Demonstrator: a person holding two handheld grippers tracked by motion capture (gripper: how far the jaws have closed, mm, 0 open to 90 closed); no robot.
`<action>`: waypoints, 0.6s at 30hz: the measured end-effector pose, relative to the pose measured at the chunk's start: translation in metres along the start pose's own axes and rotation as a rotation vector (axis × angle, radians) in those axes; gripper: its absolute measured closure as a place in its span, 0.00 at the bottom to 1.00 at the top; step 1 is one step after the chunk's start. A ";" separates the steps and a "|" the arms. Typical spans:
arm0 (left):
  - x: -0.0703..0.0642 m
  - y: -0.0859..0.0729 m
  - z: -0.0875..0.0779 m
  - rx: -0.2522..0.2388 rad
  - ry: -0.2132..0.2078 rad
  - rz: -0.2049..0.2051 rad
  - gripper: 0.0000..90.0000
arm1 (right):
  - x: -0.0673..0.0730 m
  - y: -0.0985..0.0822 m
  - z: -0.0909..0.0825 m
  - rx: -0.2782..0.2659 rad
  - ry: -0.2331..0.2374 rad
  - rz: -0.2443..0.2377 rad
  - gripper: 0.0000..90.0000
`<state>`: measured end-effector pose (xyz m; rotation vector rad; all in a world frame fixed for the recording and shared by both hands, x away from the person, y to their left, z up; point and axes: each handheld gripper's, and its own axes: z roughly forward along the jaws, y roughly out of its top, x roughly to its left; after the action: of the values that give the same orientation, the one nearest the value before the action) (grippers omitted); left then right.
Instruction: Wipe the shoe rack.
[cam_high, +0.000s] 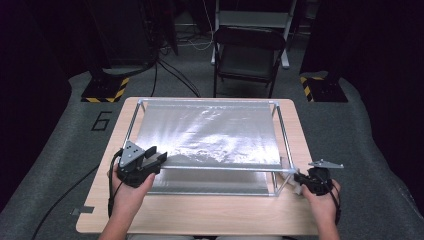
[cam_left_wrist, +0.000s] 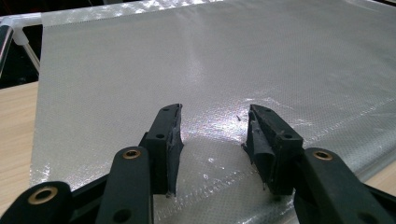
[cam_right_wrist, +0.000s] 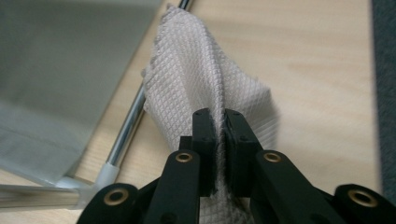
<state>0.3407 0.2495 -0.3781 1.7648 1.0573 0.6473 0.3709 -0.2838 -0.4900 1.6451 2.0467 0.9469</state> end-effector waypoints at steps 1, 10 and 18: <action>0.000 0.000 0.000 -0.001 -0.001 -0.001 0.61 | 0.002 -0.004 0.004 0.011 0.000 0.009 0.91; 0.002 0.000 0.000 -0.002 -0.008 -0.008 0.60 | 0.019 -0.012 -0.004 -0.044 -0.021 -0.063 0.67; 0.003 -0.001 0.000 -0.007 -0.008 -0.009 0.60 | 0.025 -0.021 -0.034 -0.062 0.068 -0.108 0.72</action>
<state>0.3419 0.2523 -0.3794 1.7546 1.0551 0.6372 0.3267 -0.2713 -0.4765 1.4744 2.1045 1.0316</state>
